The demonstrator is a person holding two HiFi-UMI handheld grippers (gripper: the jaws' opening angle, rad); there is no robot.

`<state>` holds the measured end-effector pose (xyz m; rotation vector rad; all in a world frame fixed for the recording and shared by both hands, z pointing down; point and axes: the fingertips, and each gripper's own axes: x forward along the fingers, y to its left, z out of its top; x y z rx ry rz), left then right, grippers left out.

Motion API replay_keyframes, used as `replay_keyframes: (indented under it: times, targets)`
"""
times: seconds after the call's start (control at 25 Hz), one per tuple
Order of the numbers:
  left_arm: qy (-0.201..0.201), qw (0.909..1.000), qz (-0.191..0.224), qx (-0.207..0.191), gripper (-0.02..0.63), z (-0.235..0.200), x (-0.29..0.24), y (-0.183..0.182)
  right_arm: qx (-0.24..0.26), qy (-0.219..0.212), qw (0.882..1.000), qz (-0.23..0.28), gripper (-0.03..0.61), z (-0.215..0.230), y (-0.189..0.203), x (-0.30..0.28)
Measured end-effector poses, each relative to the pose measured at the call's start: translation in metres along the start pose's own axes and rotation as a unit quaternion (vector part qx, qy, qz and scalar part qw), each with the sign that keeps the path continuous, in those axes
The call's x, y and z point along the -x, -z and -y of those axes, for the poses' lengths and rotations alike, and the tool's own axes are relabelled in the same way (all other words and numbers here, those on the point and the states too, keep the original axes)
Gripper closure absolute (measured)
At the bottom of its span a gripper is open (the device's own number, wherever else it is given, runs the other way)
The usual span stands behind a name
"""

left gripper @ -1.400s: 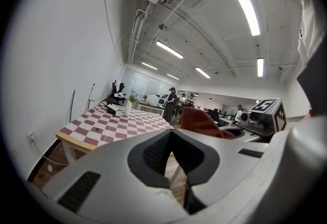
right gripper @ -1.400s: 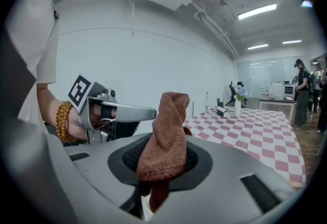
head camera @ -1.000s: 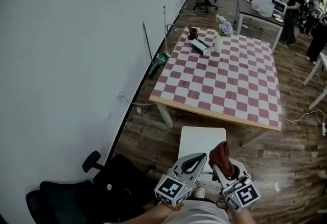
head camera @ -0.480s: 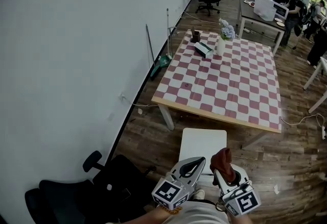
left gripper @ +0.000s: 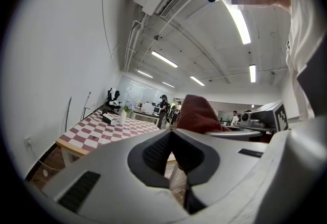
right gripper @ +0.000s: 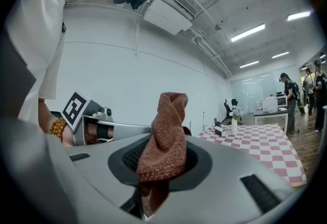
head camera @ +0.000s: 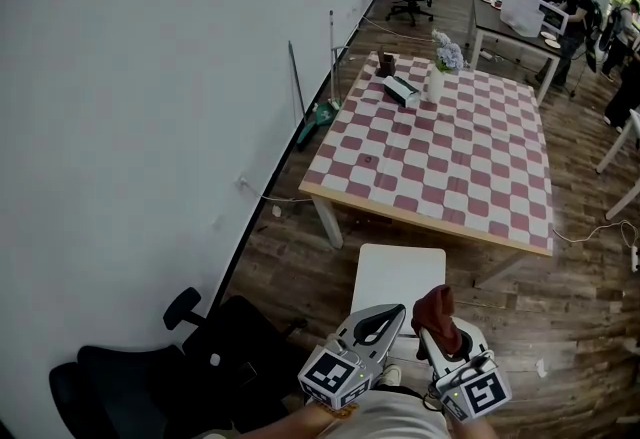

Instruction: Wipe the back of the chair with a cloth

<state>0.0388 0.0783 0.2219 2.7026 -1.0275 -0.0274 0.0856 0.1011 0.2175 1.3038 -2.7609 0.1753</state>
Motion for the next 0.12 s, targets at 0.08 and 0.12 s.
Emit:
replay_keyframes:
  times: [0.08,0.12]
  targets:
    - [-0.002,1.0000,0.000,0.000,0.601,0.0008,0.0000,0.0004,0.002,0.000,1.000,0.001,0.483,0.0008,-0.0009,0.0011]
    - [-0.003,1.0000,0.000,0.000,0.601,0.0013,0.0000,0.0008,0.003,0.000,1.000,0.001,0.483,0.0012,-0.0014,0.0018]
